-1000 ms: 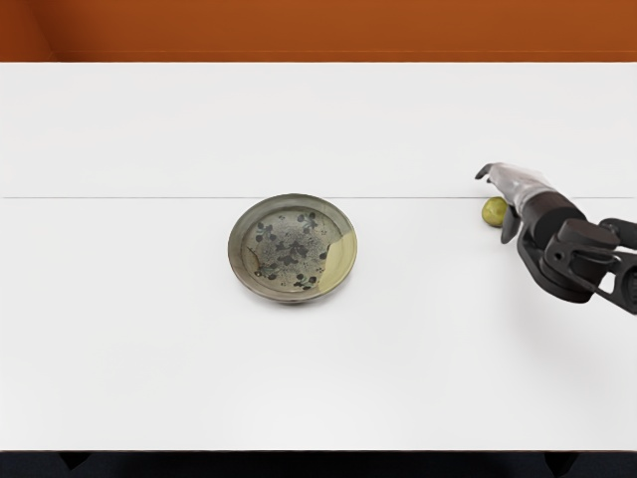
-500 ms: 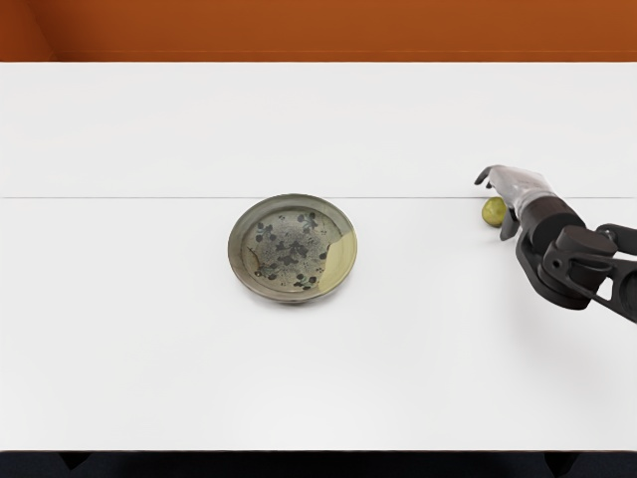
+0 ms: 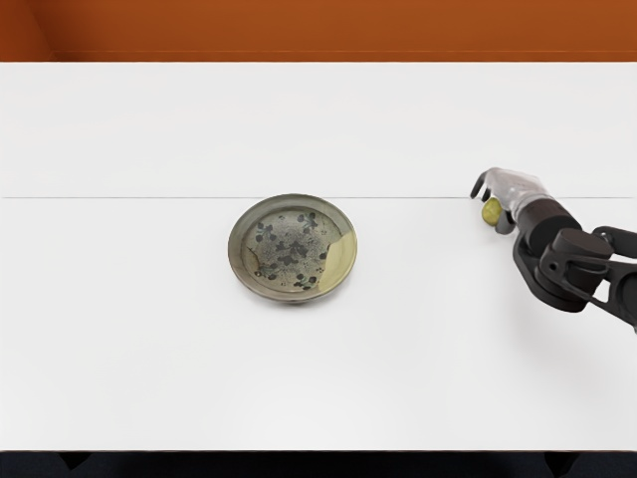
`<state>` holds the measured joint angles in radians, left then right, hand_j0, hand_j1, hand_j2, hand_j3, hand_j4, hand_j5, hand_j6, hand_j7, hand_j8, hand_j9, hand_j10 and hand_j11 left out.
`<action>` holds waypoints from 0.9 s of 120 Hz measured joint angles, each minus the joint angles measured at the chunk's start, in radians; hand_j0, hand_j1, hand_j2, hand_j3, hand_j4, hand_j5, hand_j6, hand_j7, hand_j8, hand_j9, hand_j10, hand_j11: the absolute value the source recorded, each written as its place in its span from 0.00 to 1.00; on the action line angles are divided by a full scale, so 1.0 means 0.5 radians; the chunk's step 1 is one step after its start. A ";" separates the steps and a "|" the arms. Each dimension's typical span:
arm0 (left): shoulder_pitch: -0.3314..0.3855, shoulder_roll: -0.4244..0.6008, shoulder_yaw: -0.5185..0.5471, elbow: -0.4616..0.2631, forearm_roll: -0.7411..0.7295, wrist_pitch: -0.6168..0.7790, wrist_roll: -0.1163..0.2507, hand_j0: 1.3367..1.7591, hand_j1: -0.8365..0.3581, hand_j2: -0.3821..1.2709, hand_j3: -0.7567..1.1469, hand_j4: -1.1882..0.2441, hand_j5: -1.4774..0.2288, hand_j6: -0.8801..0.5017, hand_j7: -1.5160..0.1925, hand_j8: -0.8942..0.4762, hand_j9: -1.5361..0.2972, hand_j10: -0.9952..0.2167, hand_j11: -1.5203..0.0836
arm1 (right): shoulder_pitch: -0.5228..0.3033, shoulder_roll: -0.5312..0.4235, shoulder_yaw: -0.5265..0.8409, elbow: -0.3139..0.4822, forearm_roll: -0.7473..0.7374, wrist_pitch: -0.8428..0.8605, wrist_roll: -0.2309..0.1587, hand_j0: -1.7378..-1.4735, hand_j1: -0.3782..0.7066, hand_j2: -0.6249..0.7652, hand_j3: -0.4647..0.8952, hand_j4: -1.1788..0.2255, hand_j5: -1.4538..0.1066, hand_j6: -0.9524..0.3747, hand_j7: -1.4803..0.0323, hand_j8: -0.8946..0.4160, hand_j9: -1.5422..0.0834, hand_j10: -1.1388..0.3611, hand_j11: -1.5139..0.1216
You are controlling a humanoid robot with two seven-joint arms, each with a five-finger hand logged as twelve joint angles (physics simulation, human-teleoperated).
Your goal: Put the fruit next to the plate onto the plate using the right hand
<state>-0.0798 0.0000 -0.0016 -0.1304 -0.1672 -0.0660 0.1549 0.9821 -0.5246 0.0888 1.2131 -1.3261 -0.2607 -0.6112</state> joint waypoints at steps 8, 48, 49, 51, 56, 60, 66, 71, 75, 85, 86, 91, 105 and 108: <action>0.000 0.000 0.000 0.000 0.000 0.000 0.000 0.76 0.97 0.23 0.40 0.82 0.85 0.62 0.87 0.64 0.82 0.80 0.93 | -0.007 0.000 -0.001 -0.001 -0.002 -0.006 0.000 0.31 0.56 0.39 0.34 0.48 0.52 0.35 0.55 0.36 0.55 0.42 0.53; 0.000 0.000 0.000 0.000 0.000 0.000 0.000 0.76 0.97 0.23 0.40 0.82 0.85 0.62 0.87 0.64 0.82 0.80 0.93 | -0.018 0.002 -0.002 0.003 0.002 -0.027 -0.001 0.32 0.59 0.47 0.34 0.40 0.44 0.35 0.46 0.37 0.46 0.39 0.44; 0.000 0.000 0.000 0.000 0.000 0.000 0.000 0.76 0.97 0.23 0.40 0.82 0.85 0.62 0.87 0.64 0.82 0.80 0.93 | -0.018 0.002 -0.002 0.003 0.002 -0.027 -0.001 0.32 0.59 0.47 0.34 0.40 0.44 0.35 0.46 0.37 0.46 0.39 0.43; 0.000 0.000 0.000 0.000 0.000 0.000 0.000 0.76 0.97 0.23 0.40 0.82 0.85 0.62 0.87 0.64 0.82 0.80 0.93 | -0.018 0.003 -0.002 0.003 0.003 -0.027 -0.001 0.32 0.59 0.47 0.34 0.39 0.43 0.35 0.45 0.37 0.46 0.39 0.43; 0.000 0.000 0.000 0.000 0.000 0.000 0.000 0.76 0.97 0.23 0.40 0.82 0.85 0.62 0.87 0.64 0.82 0.80 0.93 | -0.018 0.003 -0.002 0.003 0.005 -0.026 0.000 0.32 0.58 0.48 0.32 0.38 0.42 0.35 0.44 0.37 0.45 0.39 0.42; 0.000 0.000 0.000 0.000 0.000 0.000 0.000 0.76 0.97 0.23 0.40 0.82 0.85 0.62 0.87 0.64 0.82 0.80 0.93 | -0.017 0.003 -0.002 0.003 0.007 -0.025 0.000 0.32 0.58 0.48 0.31 0.38 0.41 0.35 0.43 0.37 0.44 0.39 0.41; 0.000 0.000 0.000 0.000 0.000 0.000 0.000 0.76 0.97 0.23 0.40 0.82 0.85 0.62 0.87 0.64 0.82 0.80 0.93 | -0.017 0.003 -0.002 0.003 0.010 -0.024 0.001 0.31 0.57 0.47 0.29 0.37 0.40 0.35 0.42 0.37 0.42 0.40 0.40; 0.000 0.000 0.000 0.000 0.000 0.000 0.000 0.76 0.97 0.23 0.40 0.82 0.85 0.62 0.87 0.64 0.82 0.80 0.93 | -0.016 0.003 -0.001 0.002 0.012 -0.024 0.002 0.31 0.57 0.48 0.33 0.37 0.39 0.35 0.41 0.37 0.41 0.40 0.39; 0.000 0.000 0.000 0.000 0.000 0.000 0.000 0.76 0.97 0.23 0.40 0.82 0.85 0.62 0.87 0.64 0.82 0.80 0.93 | -0.016 0.003 0.000 0.001 0.013 -0.024 0.001 0.31 0.57 0.47 0.35 0.36 0.38 0.35 0.41 0.37 0.41 0.39 0.38; 0.000 0.000 0.000 0.000 0.000 0.000 0.000 0.76 0.97 0.23 0.40 0.82 0.85 0.62 0.87 0.64 0.82 0.80 0.93 | -0.010 0.003 0.002 -0.001 0.018 -0.023 0.002 0.31 0.57 0.54 0.33 0.36 0.37 0.34 0.40 0.36 0.39 0.39 0.37; 0.000 0.000 0.001 0.000 0.000 0.000 0.000 0.76 0.97 0.23 0.40 0.82 0.85 0.62 0.87 0.64 0.82 0.80 0.93 | -0.009 0.003 0.003 -0.001 0.018 -0.023 0.002 0.31 0.57 0.53 0.34 0.36 0.36 0.34 0.39 0.36 0.39 0.38 0.37; 0.000 0.000 0.000 0.000 0.000 0.000 0.000 0.76 0.97 0.23 0.40 0.82 0.85 0.62 0.87 0.64 0.82 0.80 0.93 | -0.005 0.003 0.006 -0.001 0.019 -0.021 0.002 0.31 0.56 0.51 0.34 0.35 0.36 0.34 0.39 0.36 0.39 0.38 0.36; 0.000 0.000 0.001 0.000 0.000 0.000 0.000 0.76 0.97 0.23 0.40 0.82 0.85 0.62 0.87 0.64 0.82 0.80 0.93 | 0.009 0.003 0.012 -0.003 0.019 -0.014 0.000 0.33 0.55 0.46 0.34 0.35 0.34 0.33 0.38 0.35 0.38 0.37 0.36; 0.000 0.000 0.001 0.000 0.000 0.000 0.000 0.76 0.97 0.23 0.40 0.82 0.85 0.62 0.87 0.64 0.82 0.80 0.93 | 0.013 0.002 0.013 -0.003 0.018 -0.013 0.000 0.33 0.54 0.45 0.34 0.35 0.34 0.33 0.38 0.35 0.38 0.37 0.36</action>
<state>-0.0797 0.0000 -0.0011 -0.1304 -0.1671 -0.0660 0.1548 0.9885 -0.5233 0.0953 1.2117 -1.3169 -0.2672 -0.6112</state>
